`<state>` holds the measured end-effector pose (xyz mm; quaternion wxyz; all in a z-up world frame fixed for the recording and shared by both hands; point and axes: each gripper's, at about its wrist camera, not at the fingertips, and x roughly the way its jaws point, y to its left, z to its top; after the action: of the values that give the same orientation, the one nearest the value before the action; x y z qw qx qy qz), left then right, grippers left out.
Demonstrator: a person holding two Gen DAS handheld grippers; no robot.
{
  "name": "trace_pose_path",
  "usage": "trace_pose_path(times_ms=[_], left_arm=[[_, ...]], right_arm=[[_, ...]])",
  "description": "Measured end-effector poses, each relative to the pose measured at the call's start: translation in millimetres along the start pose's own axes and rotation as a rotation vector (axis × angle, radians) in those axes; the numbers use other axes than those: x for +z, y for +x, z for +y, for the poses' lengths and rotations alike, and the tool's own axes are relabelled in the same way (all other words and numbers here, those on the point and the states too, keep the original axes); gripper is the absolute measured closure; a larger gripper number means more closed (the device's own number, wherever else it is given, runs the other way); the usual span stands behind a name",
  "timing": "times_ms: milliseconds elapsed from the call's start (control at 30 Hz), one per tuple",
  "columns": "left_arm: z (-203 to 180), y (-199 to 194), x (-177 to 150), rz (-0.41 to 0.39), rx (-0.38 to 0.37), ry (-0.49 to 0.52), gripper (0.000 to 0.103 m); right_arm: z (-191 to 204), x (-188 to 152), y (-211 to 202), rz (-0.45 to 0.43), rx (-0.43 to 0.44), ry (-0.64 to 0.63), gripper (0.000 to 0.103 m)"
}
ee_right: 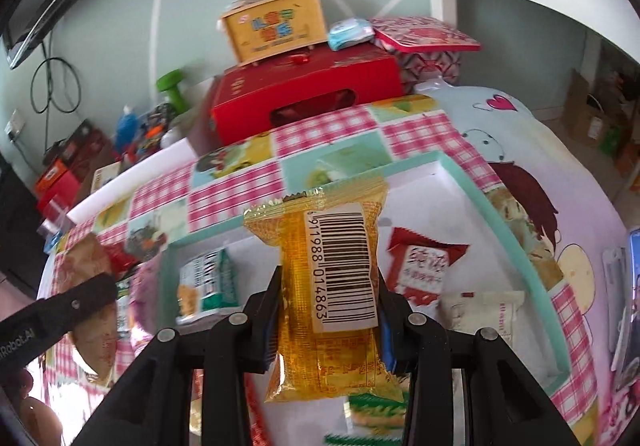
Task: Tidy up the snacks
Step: 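Carry both held packets into the tray and open both tools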
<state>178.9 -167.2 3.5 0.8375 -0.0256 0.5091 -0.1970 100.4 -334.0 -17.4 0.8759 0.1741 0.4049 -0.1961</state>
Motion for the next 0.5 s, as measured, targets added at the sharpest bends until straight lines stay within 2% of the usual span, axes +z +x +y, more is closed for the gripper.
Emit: trace_pose_path(times_ms=[367,500], left_arm=[[-40,49,10,0.064,-0.020,0.014,0.062],[-42,52,12,0.063,-0.017,0.018,0.046]], right_arm=[[-20,5,10,0.000,-0.026,0.041,0.062],[-24,6,11,0.004,-0.025,0.050,0.062]])
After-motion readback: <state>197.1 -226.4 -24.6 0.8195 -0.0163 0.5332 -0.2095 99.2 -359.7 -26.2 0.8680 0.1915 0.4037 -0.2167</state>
